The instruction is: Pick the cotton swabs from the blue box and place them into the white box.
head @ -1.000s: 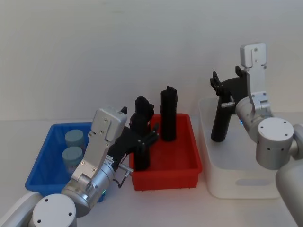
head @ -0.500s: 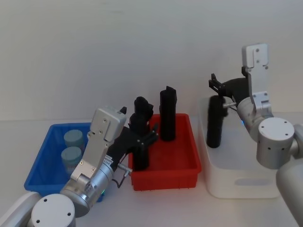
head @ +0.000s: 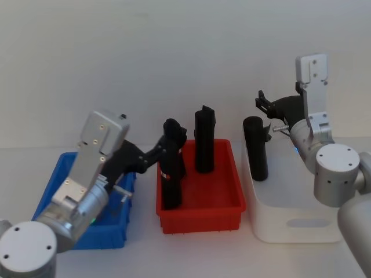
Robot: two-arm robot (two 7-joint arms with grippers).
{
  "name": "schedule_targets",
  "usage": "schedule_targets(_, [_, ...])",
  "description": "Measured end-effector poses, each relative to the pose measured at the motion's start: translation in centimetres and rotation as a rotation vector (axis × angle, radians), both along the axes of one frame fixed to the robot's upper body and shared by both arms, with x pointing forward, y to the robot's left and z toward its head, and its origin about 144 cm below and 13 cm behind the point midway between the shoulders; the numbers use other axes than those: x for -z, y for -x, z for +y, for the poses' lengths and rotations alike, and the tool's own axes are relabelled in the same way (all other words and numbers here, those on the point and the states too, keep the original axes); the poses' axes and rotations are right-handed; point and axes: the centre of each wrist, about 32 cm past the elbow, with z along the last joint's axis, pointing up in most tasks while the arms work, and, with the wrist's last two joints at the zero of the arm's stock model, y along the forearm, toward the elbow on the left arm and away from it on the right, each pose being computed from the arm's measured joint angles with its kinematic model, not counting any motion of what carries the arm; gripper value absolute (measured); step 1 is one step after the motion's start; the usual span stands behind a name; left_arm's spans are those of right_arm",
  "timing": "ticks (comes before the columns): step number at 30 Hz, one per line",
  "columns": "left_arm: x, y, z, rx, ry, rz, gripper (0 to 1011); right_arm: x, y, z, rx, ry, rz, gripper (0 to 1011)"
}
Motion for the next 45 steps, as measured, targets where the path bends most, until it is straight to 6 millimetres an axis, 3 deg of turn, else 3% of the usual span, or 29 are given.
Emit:
schedule_targets(9, [-1.6, 1.8, 3.1, -0.092, -0.010, 0.061, 1003, 0.0, 0.0, 0.0, 0.001, -0.001, 0.000, 1002])
schedule_targets(18, [-1.2, 3.1, 5.4, -0.136, 0.026, 0.154, 1003, 0.0, 0.0, 0.0, 0.001, -0.001, 0.000, 1002])
schedule_targets(28, [1.1, 2.8, 6.5, -0.125, 0.106, 0.221, 1003, 0.0, 0.0, 0.0, 0.001, 0.000, 0.001, 1002])
schedule_targets(38, [4.9, 0.4, 6.5, -0.088, 0.160, 0.213, 1003, 0.0, 0.0, 0.0, 0.001, 0.000, 0.001, 1002])
schedule_targets(45, [6.3, -0.7, 6.3, -0.084, 0.140, 0.184, 1003, 0.0, 0.0, 0.0, 0.001, 0.000, 0.001, 1002])
